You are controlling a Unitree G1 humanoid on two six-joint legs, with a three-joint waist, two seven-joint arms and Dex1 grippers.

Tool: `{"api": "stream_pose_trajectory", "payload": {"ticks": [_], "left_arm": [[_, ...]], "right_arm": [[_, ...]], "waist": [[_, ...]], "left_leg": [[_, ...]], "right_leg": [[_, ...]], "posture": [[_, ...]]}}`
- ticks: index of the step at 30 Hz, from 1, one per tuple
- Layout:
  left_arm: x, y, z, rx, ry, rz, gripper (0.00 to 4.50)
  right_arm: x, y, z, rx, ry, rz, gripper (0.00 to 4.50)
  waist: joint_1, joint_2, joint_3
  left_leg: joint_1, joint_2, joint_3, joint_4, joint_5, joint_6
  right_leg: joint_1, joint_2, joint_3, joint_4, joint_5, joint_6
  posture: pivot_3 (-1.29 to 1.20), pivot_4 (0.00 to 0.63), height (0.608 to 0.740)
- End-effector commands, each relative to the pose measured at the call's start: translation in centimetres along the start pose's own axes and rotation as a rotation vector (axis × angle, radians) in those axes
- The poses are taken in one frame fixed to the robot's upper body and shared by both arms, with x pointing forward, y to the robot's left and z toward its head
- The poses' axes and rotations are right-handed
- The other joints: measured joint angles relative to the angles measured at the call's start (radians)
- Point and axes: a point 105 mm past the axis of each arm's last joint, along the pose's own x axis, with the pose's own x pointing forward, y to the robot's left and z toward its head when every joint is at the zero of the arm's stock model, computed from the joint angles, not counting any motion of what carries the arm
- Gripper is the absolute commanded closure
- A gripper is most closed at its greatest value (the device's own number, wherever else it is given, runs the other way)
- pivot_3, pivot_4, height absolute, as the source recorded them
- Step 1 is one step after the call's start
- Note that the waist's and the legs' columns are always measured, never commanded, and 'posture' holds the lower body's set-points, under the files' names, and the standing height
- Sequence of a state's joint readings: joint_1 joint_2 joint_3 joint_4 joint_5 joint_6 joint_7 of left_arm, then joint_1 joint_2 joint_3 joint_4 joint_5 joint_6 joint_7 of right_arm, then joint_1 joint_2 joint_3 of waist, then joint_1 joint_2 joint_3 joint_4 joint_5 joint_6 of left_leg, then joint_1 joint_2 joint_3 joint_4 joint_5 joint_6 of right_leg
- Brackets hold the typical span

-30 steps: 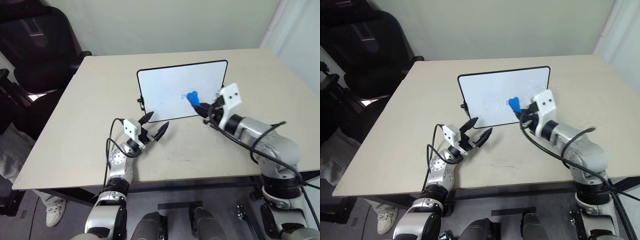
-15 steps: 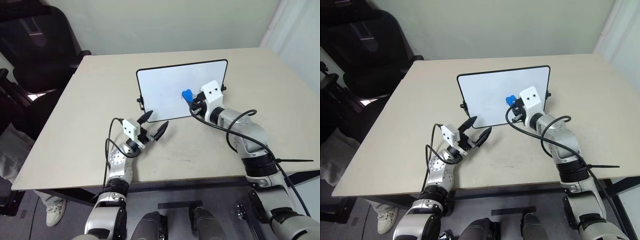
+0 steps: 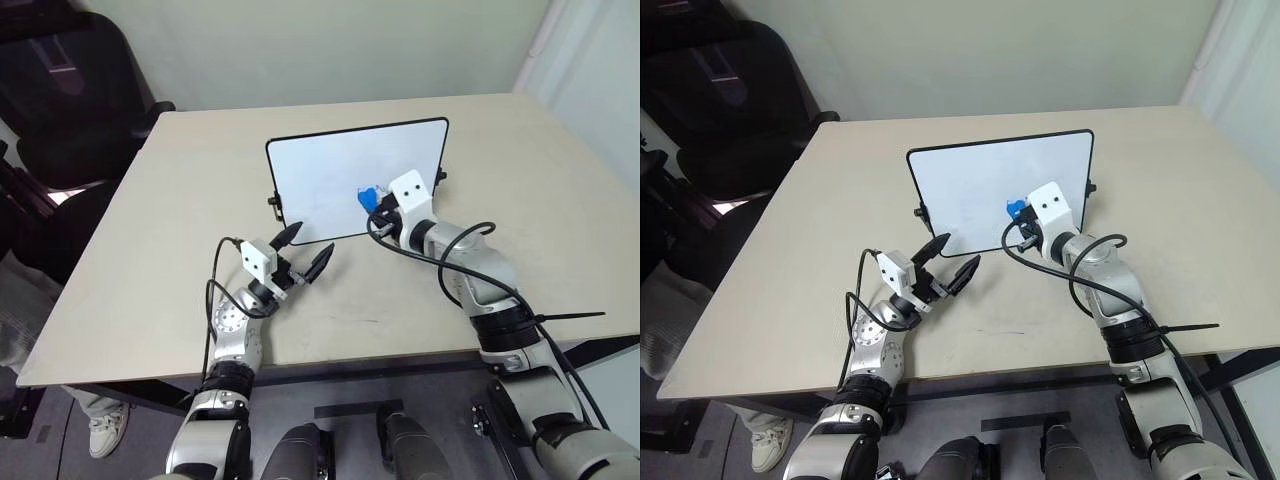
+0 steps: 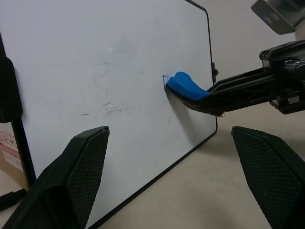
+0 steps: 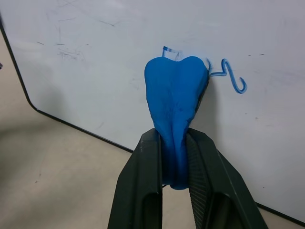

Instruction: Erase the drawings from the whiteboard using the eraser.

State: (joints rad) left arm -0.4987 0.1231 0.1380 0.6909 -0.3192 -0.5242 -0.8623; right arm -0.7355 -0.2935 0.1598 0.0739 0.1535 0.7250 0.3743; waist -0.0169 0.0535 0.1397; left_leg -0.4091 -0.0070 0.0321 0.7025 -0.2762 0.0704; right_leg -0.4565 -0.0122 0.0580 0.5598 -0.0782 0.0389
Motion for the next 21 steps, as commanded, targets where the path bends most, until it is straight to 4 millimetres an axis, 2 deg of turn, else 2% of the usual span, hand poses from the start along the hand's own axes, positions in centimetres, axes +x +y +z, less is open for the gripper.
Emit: {"api": "stream_pose_trajectory", "payload": {"ticks": [1,6,9,11,17,21], "left_arm": [[-0.6,0.0,-0.3,-0.011,0.003,0.02,0.0],[-0.6,0.0,-0.2,-0.01,0.001,0.024,0.0],[-0.6,0.0,-0.3,-0.01,0.0,0.025,0.0],[-0.7,0.0,-0.3,-0.011,0.0,0.026,0.0],[-0.7,0.0,-0.3,-0.011,0.0,0.031,0.0],[-0.8,-0.1,-0.3,-0.01,0.001,0.032,0.0]], "right_arm": [[-0.2,0.4,3.4,-0.038,-0.099,0.018,4.1],[-0.7,0.7,7.5,-0.063,-0.201,0.025,4.1],[-0.8,0.8,8.3,-0.064,-0.218,0.03,4.1],[-0.4,0.7,7.4,-0.064,-0.188,0.03,4.1],[0.3,0.0,2.3,-0.039,-0.04,0.005,4.1],[0.5,0.1,0.2,-0.015,0.014,0.004,4.1]], "waist": [[-0.002,0.0,0.0],[-0.007,0.0,0.0],[-0.007,0.0,0.0],[-0.005,0.0,0.0],[-0.004,0.0,0.0],[-0.006,0.0,0.0]], "left_leg": [[0.0,0.0,0.0,0.0,0.0,0.0],[-0.003,0.0,0.001,0.0,0.0,0.0],[-0.004,0.0,0.001,0.0,0.001,0.0],[-0.004,0.0,0.001,0.0,0.001,0.0],[-0.004,0.0,0.0,0.001,0.001,0.0],[-0.004,0.0,0.001,0.001,0.001,0.0]], "right_leg": [[0.0,0.0,0.0,0.0,0.0,0.0],[-0.005,0.0,0.0,0.0,0.001,-0.001],[-0.006,0.0,0.0,0.001,0.001,-0.002],[-0.006,0.0,0.0,0.001,0.002,-0.003],[-0.006,0.0,0.0,0.001,0.005,-0.009],[-0.005,0.0,0.0,0.001,0.005,-0.009]], "posture": [[0.0,0.15,0.726],[0.0,0.15,0.726],[0.0,0.15,0.726],[0.0,0.15,0.726],[0.0,0.15,0.726],[0.0,0.15,0.726]]}}
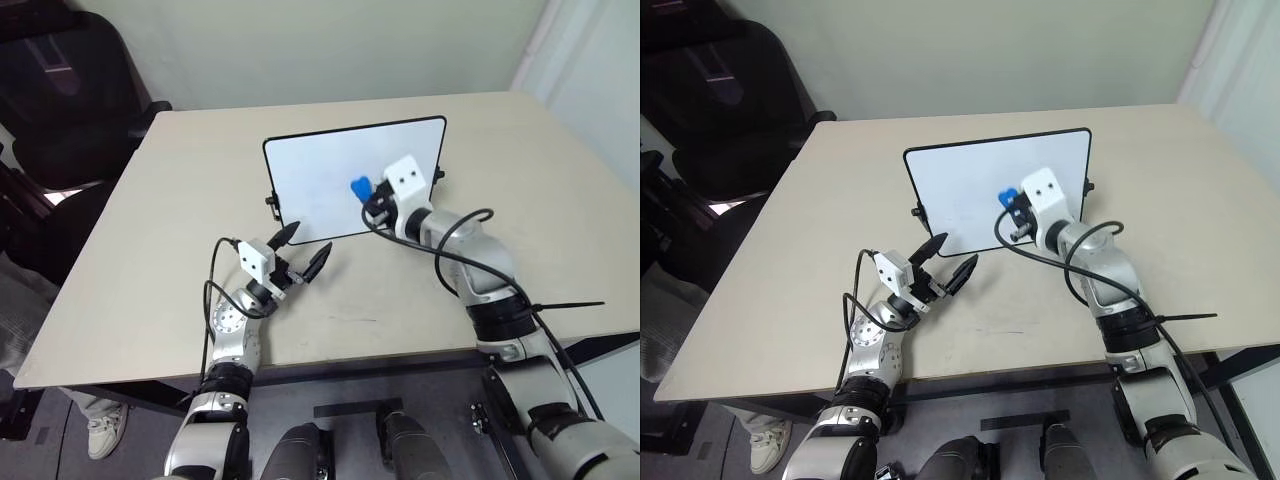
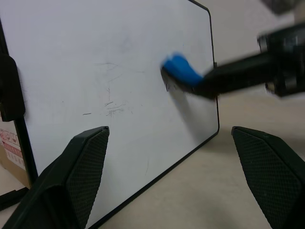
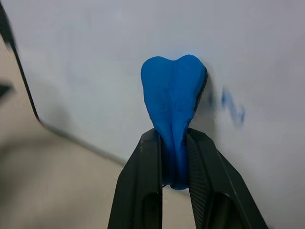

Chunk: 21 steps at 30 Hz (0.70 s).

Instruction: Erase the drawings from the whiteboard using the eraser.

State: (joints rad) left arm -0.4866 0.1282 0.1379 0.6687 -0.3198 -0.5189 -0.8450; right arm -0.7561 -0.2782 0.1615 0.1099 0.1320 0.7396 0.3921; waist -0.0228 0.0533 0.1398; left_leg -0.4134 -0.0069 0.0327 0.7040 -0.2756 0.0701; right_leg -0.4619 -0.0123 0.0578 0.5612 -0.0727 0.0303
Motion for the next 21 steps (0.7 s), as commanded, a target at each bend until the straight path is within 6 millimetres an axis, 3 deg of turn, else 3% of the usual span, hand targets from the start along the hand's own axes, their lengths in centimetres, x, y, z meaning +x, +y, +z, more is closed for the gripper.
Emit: {"api": "stream_pose_trajectory", "payload": {"ticks": [1,3,14,17,21], "left_arm": [[-0.6,-0.3,-0.5,-0.018,0.004,0.015,0.0],[-0.6,-0.3,-0.5,-0.017,0.004,0.015,0.0],[-0.6,-0.3,-0.7,-0.018,0.01,0.014,0.0],[-0.6,-0.3,-0.7,-0.018,0.01,0.017,0.0],[-0.6,-0.3,-0.7,-0.014,0.01,0.02,0.0]], "right_arm": [[0.1,-0.1,0.1,-0.019,-0.003,-0.013,4.1],[0.1,-0.2,0.3,-0.02,-0.004,-0.017,4.1],[-0.8,-0.1,7.0,-0.063,-0.168,-0.012,4.1],[-0.8,-0.1,7.1,-0.061,-0.168,-0.007,4.1],[-0.1,0.3,3.9,-0.078,-0.056,-0.001,4.1]], "waist": [[-0.001,0.0,0.0],[-0.001,0.0,0.0],[-0.004,0.0,0.0],[-0.004,0.0,0.0],[-0.004,0.0,0.0]], "left_leg": [[0.0,0.0,0.0,0.0,0.0,0.0],[0.0,0.0,0.0,0.0,0.0,0.0],[0.0,0.0,0.001,0.0,0.001,0.0],[0.0,0.0,0.0,0.001,0.001,0.0],[0.0,0.0,0.0,0.001,0.001,0.0]], "right_leg": [[0.0,0.0,0.0,0.0,0.0,0.001],[0.0,0.0,0.0,0.0,-0.001,0.001],[-0.001,0.0,0.0,0.001,-0.001,0.003],[-0.001,0.0,0.0,0.001,-0.003,0.005],[-0.001,0.0,0.0,0.002,-0.002,0.004]], "posture": [[0.0,0.15,0.726],[0.0,0.15,0.726],[0.0,0.15,0.726],[0.0,0.15,0.726],[0.0,0.15,0.726]]}}
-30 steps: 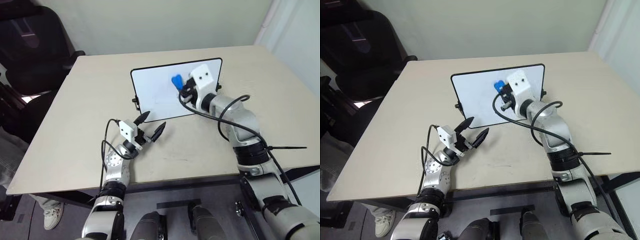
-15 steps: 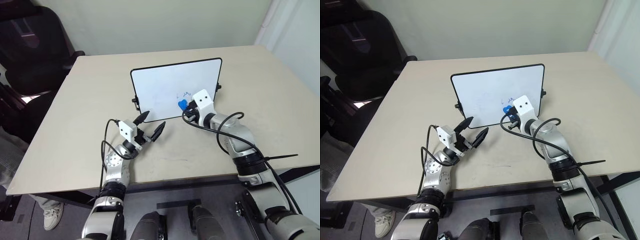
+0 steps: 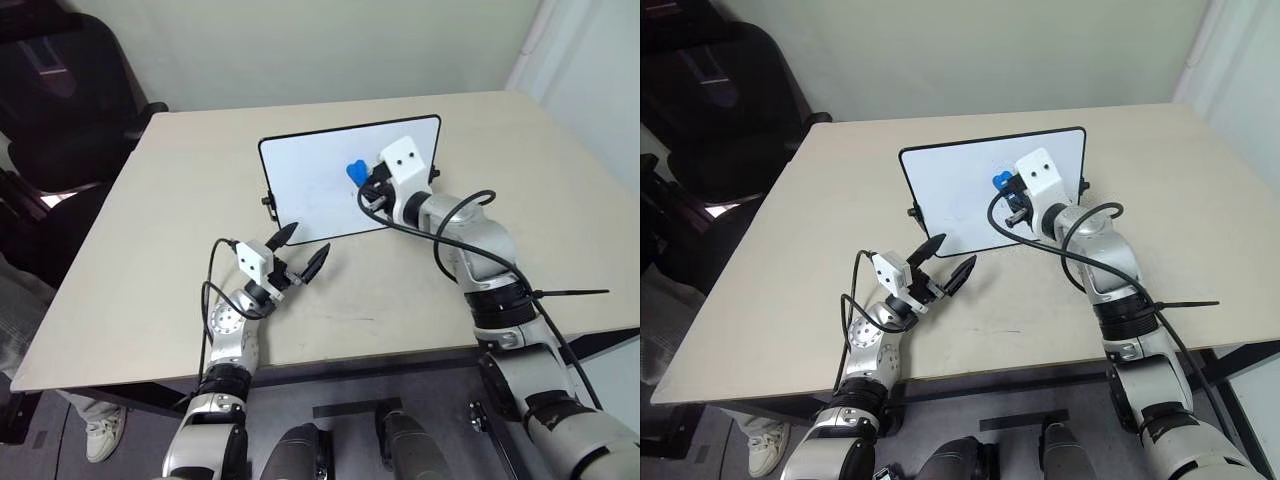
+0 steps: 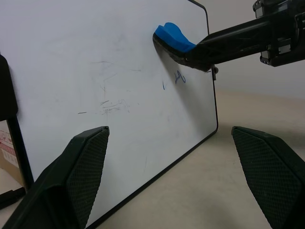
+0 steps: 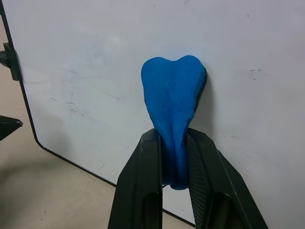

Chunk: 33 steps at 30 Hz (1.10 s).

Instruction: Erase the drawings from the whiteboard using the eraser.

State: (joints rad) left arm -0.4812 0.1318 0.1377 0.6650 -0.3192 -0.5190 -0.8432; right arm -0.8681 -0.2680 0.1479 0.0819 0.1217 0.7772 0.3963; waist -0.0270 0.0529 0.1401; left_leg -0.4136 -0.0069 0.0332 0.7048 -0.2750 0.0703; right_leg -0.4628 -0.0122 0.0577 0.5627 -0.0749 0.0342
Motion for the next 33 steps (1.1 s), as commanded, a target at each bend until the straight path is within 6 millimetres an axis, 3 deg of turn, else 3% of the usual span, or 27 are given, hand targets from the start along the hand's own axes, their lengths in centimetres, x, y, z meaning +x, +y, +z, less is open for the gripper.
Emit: {"api": "stream_pose_trajectory", "payload": {"ticks": [1,4,7,14,19,30,33], "left_arm": [[-0.5,-0.3,-0.7,-0.016,0.007,0.019,0.0],[-0.6,-0.2,-0.6,-0.012,0.006,0.021,0.0],[-0.6,-0.2,-0.5,-0.01,0.006,0.022,0.0],[-0.7,-0.1,-0.5,-0.012,0.007,0.021,0.0],[-0.7,-0.1,-0.5,-0.012,0.007,0.022,0.0],[-0.8,-0.1,-0.4,-0.01,0.003,0.024,0.0],[-0.8,-0.1,-0.4,-0.01,0.003,0.024,0.0]], "right_arm": [[0.0,0.7,-1.5,-0.019,0.061,0.013,4.1],[0.1,1.0,-2.8,-0.011,0.104,0.017,4.1],[0.1,1.1,-2.7,-0.004,0.101,0.021,4.1],[0.0,-0.1,0.8,-0.001,-0.001,-0.023,4.1],[-0.1,-1.0,1.7,0.003,-0.029,-0.059,4.1],[0.1,-2.3,-3.7,0.038,0.121,-0.131,4.1],[0.0,-2.7,-4.2,0.041,0.136,-0.144,4.1]], "waist": [[0.0,0.0,0.0],[0.0,0.0,0.0],[0.0,0.0,0.0],[0.0,0.0,0.0],[0.0,0.0,0.0],[0.0,0.0,0.0],[-0.001,0.0,0.0]], "left_leg": [[0.0,0.0,0.0,0.0,0.0,0.0],[0.0,0.0,0.0,0.0,0.0,0.0],[0.0,0.0,0.0,0.0,0.0,0.0],[0.0,0.0,0.0,0.0,0.0,0.0],[0.0,0.0,0.0,0.001,0.0,0.0],[0.0,0.0,0.0,0.002,0.0,0.0],[0.0,0.0,0.0,0.003,0.0,0.0]], "right_leg": [[0.0,0.0,0.0,0.0,0.001,-0.001],[0.0,0.0,0.0,0.0,0.001,-0.002],[0.0,0.0,0.0,0.0,0.001,-0.002],[-0.001,0.0,0.0,0.001,0.001,-0.002],[-0.001,0.0,0.0,0.001,0.001,-0.002],[0.0,0.0,0.0,0.002,0.001,-0.002],[0.0,0.0,0.001,0.003,0.001,-0.001]], "posture": [[0.0,0.15,0.726],[0.0,0.15,0.726],[0.0,0.15,0.726],[0.0,0.15,0.726],[0.0,0.15,0.726],[0.0,0.15,0.726],[0.0,0.15,0.726]]}}
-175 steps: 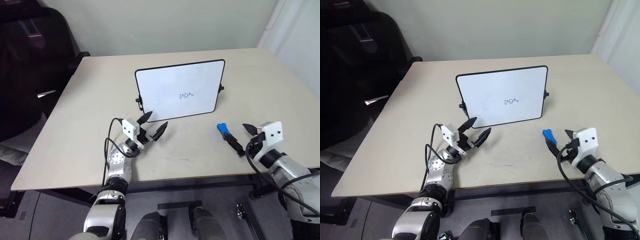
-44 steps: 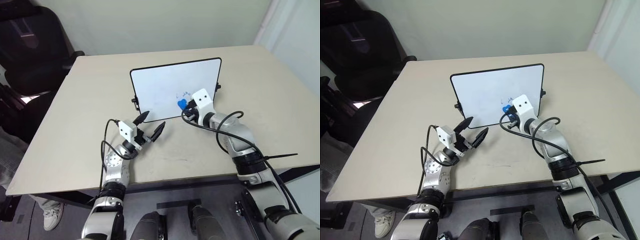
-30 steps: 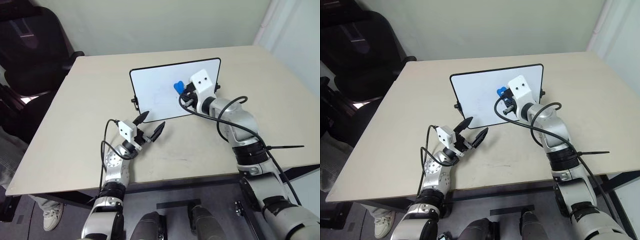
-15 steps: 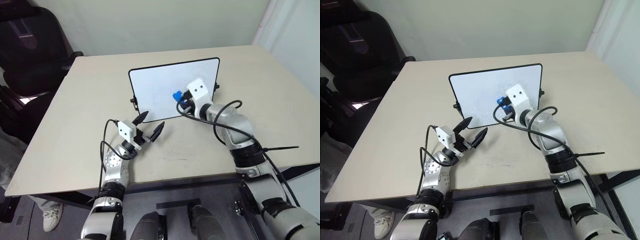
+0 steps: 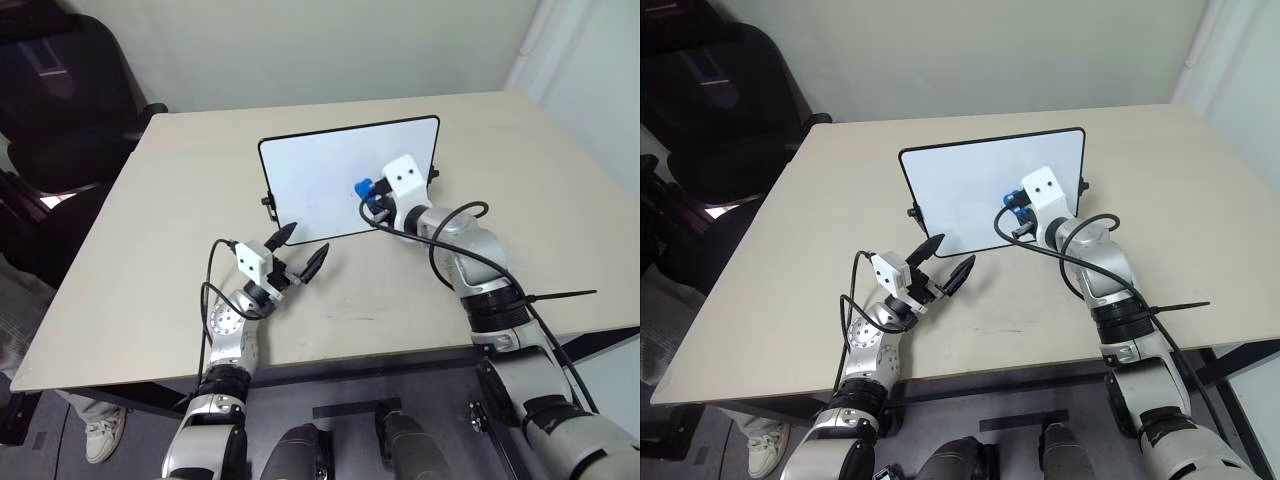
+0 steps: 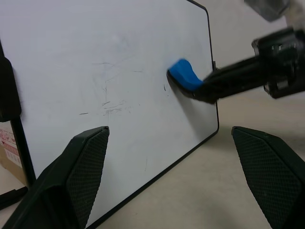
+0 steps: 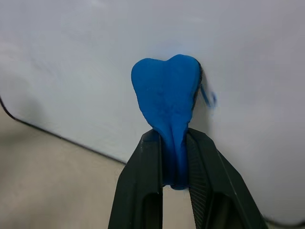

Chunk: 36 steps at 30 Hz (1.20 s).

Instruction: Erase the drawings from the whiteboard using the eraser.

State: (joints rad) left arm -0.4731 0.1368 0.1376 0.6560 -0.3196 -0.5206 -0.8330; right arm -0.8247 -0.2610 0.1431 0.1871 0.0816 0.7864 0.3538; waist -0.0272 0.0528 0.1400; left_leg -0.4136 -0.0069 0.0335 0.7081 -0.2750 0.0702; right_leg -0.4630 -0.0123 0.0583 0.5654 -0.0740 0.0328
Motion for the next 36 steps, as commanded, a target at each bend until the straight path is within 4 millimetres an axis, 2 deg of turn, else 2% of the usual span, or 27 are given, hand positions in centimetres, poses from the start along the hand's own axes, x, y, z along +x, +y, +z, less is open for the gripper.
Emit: {"api": "stream_pose_trajectory", "payload": {"ticks": [1,5,11,14,16,23,25,26,31,36], "left_arm": [[-0.6,-0.2,-0.4,-0.017,0.002,0.012,0.0],[-0.5,-0.2,-0.4,-0.018,0.002,0.011,0.0],[-0.4,-0.2,-0.5,-0.021,0.004,0.009,0.0],[-0.3,-0.2,-0.6,-0.021,0.006,0.009,0.0],[-0.3,-0.1,-0.6,-0.019,0.007,0.01,0.0],[-0.3,-0.2,-0.6,-0.014,0.008,0.009,0.0],[-0.3,-0.2,-0.6,-0.014,0.008,0.01,0.0],[-0.3,-0.2,-0.6,-0.014,0.008,0.01,0.0],[-0.3,-0.1,-0.6,-0.013,0.01,0.01,0.0],[-0.3,-0.2,-0.6,-0.016,0.011,0.009,0.0]], "right_arm": [[-0.4,-1.6,0.6,-0.005,-0.017,-0.069,4.1],[-0.6,-1.3,1.7,-0.013,-0.052,-0.056,4.1],[-1.3,-0.9,6.0,-0.024,-0.178,-0.041,4.1],[-1.6,-1.2,7.0,-0.019,-0.211,-0.059,4.1],[-1.4,-1.4,6.6,-0.022,-0.204,-0.072,4.1],[-0.2,-1.1,0.8,0.003,-0.038,-0.058,4.1],[0.0,-0.8,-0.3,0.01,-0.009,-0.053,4.1],[0.0,-0.7,-0.3,0.012,-0.014,-0.05,4.1],[-0.5,0.8,2.9,-0.016,-0.113,0.019,4.1],[-0.9,4.0,5.7,-0.069,-0.197,0.121,4.1]], "waist": [[-0.001,0.0,0.0],[-0.001,0.0,0.0],[-0.004,-0.001,0.001],[-0.005,-0.001,0.001],[-0.005,-0.001,0.001],[-0.004,-0.002,0.001],[-0.004,-0.002,0.001],[-0.004,-0.001,0.001],[-0.005,-0.002,0.001],[-0.005,-0.002,0.001]], "left_leg": [[0.0,0.0,0.0,0.0,0.0,0.0],[0.0,0.0,0.0,0.0,0.0,0.0],[0.0,0.0,0.001,0.001,0.0,0.0],[-0.001,0.0,0.001,0.001,0.0,0.0],[-0.001,0.0,0.001,0.001,0.0,0.0],[0.0,0.0,0.001,0.002,0.0,0.0],[0.0,0.0,0.001,0.003,0.0,0.0],[0.0,0.0,0.001,0.003,0.0,0.0],[-0.001,0.0,0.001,0.003,0.0,0.0],[-0.001,0.0,0.001,0.003,0.0,0.0]], "right_leg": [[0.0,0.0,0.0,0.0,-0.001,0.001],[-0.001,0.0,0.0,0.002,-0.002,0.003],[-0.002,0.0,0.001,0.003,-0.002,0.004],[-0.003,0.0,0.001,0.006,-0.002,0.003],[-0.003,0.0,0.001,0.006,-0.003,0.003],[-0.002,0.0,0.001,0.006,-0.003,0.003],[-0.002,0.0,0.001,0.006,-0.003,0.003],[-0.002,0.0,0.001,0.006,-0.003,0.003],[-0.003,0.0,0.001,0.008,-0.003,0.003],[-0.003,0.0,0.001,0.008,-0.003,0.004]], "posture": [[0.0,0.15,0.726],[0.0,0.15,0.726],[0.0,0.15,0.726],[0.0,0.15,0.726],[0.0,0.15,0.726],[0.0,0.15,0.726],[0.0,0.15,0.726],[0.0,0.15,0.726],[0.0,0.15,0.726],[0.0,0.15,0.726]]}}
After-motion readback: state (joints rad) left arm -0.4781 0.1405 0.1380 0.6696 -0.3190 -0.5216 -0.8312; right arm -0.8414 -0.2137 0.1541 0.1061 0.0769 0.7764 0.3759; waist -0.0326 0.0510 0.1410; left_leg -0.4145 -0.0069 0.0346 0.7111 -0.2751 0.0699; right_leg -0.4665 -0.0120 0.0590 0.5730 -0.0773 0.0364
